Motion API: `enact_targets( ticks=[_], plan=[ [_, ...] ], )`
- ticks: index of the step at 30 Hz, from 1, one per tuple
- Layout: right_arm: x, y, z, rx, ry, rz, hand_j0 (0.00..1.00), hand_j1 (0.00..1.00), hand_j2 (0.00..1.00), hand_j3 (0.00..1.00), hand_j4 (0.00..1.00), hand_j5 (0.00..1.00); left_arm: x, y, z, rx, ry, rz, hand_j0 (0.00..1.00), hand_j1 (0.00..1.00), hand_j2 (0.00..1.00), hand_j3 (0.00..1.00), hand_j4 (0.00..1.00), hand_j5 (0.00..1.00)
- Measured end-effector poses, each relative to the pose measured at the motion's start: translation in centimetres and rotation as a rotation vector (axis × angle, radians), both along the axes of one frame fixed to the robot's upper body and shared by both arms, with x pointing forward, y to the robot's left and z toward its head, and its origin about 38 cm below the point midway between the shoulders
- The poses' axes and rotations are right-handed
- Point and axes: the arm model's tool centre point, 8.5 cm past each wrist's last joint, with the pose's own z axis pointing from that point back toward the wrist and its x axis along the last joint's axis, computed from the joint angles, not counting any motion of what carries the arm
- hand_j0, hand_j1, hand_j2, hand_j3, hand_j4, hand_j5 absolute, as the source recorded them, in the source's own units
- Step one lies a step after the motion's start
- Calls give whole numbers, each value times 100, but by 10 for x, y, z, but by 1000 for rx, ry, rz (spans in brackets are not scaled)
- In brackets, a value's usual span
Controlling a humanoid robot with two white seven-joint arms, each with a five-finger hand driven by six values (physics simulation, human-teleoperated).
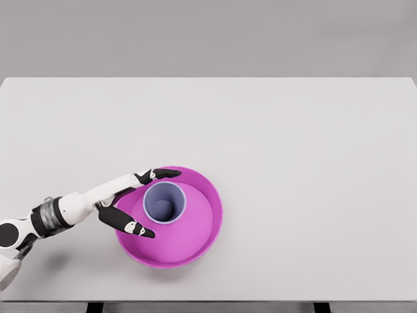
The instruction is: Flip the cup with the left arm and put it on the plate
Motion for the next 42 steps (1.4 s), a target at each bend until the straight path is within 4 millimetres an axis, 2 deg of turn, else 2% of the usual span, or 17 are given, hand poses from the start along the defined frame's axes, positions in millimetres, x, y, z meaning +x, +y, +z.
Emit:
enact_targets(
  ticks=[20,36,42],
  plan=[
    [0,0,0,0,0,0,100,100,100,100,100,100,4,5,4,9,-17,13,100,100,100,100,100,100],
    [0,0,0,0,0,0,100,100,100,100,100,100,7,20,6,41,-20,40,100,100,100,100,100,100],
    [0,0,0,0,0,0,100,100,100,100,100,100,11,32,3,64,-11,68,100,100,100,100,100,100]
  ],
)
